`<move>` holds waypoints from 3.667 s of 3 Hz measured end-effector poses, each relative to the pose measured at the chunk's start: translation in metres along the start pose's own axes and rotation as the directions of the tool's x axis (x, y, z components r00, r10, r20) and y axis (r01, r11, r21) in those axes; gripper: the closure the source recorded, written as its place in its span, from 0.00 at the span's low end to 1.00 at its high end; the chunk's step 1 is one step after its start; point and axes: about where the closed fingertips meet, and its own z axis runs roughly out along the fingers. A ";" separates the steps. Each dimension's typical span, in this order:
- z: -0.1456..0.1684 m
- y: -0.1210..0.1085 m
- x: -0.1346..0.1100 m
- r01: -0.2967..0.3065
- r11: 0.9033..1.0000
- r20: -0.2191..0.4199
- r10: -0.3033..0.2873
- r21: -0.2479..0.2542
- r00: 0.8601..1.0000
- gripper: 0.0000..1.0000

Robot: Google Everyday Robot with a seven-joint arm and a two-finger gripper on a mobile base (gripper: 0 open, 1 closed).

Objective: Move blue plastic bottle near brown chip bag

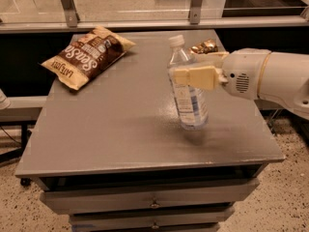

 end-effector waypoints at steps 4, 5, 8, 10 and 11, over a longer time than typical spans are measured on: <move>0.037 0.029 -0.062 0.292 0.954 0.413 -0.292 0.063 0.863 1.00; 0.073 0.038 -0.075 0.364 0.929 0.385 -0.358 0.060 0.851 1.00; 0.136 0.016 -0.091 0.415 0.907 0.341 -0.412 0.067 0.845 1.00; 0.182 0.004 -0.096 0.399 0.916 0.343 -0.388 0.041 0.856 1.00; 0.208 -0.005 -0.088 0.373 0.927 0.328 -0.360 0.023 0.873 1.00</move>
Offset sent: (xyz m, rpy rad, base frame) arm -0.0087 0.0322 0.0549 0.2200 -0.5875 0.0453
